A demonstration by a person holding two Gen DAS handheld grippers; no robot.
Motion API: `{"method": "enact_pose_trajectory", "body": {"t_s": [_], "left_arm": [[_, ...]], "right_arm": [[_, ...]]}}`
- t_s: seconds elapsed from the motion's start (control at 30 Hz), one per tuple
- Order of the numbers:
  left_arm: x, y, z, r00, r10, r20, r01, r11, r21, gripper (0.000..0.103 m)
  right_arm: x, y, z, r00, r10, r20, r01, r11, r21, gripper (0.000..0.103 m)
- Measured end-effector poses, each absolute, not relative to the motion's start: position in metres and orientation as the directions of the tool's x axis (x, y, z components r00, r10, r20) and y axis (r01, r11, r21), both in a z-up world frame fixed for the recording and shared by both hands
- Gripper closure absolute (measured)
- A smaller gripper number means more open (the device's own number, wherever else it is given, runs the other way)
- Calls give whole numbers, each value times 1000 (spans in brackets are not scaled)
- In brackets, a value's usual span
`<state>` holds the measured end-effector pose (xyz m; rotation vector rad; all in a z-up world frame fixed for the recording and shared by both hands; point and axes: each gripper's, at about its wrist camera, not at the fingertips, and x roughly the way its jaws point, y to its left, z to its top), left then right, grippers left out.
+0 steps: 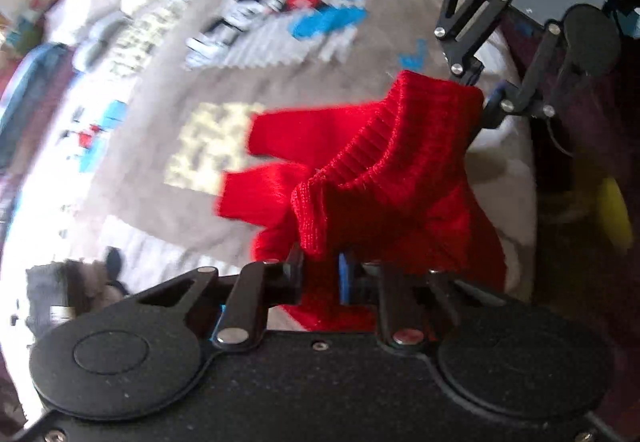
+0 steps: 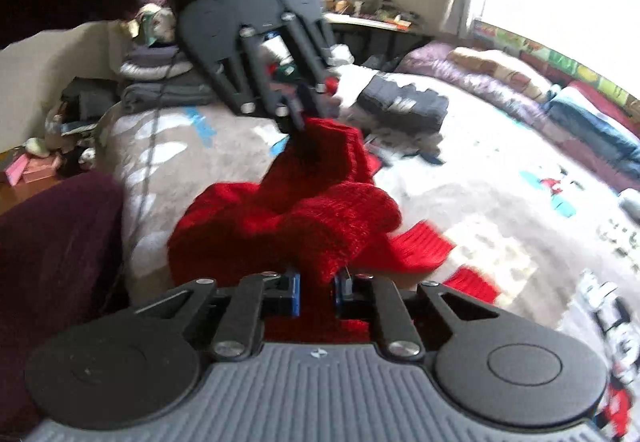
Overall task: Fold clothes
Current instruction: 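Lift the red sweater with both grippers and shake it open in the air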
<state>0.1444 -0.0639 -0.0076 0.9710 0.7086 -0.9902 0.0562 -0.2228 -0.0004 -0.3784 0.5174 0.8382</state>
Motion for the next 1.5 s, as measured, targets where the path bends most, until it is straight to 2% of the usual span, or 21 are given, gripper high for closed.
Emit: {"method": "enact_pose_trajectory", "body": {"t_s": [0.27, 0.47, 0.63, 0.97, 1.03, 1.17, 1.33, 1.4, 1.47, 1.5], "left_arm": [[155, -63, 55, 581, -406, -706, 814, 310, 492, 90], [185, -63, 96, 659, -428, -619, 752, 387, 533, 90], [218, -74, 113, 700, -424, -574, 714, 433, 550, 90], [300, -102, 130, 791, -352, -500, 610, 507, 609, 90], [316, -108, 133, 821, -321, -471, 569, 526, 633, 90], [334, -113, 124, 849, -296, -437, 526, 539, 658, 90], [346, -116, 107, 866, -288, -408, 499, 543, 675, 91], [330, -111, 93, 842, -323, -433, 540, 480, 691, 91], [309, -103, 81, 815, -356, -458, 576, 410, 707, 91], [299, -98, 77, 802, -368, -470, 592, 380, 711, 91]], "right_arm": [[106, -242, 73, 658, 543, -521, -730, 629, -268, 89], [153, -257, 122, 706, 515, -486, -691, 651, -313, 89], [192, -264, 142, 732, 478, -485, -663, 663, -347, 89], [289, -283, 167, 817, 362, -449, -548, 732, -406, 91], [308, -288, 174, 847, 327, -418, -501, 753, -426, 96], [342, -303, 191, 882, 305, -358, -435, 819, -374, 96], [361, -298, 158, 830, 369, -420, -507, 812, -289, 96], [353, -285, 134, 782, 401, -477, -576, 757, -307, 91], [342, -270, 105, 736, 411, -538, -640, 681, -355, 62], [335, -263, 90, 721, 406, -562, -661, 646, -381, 56]]}}
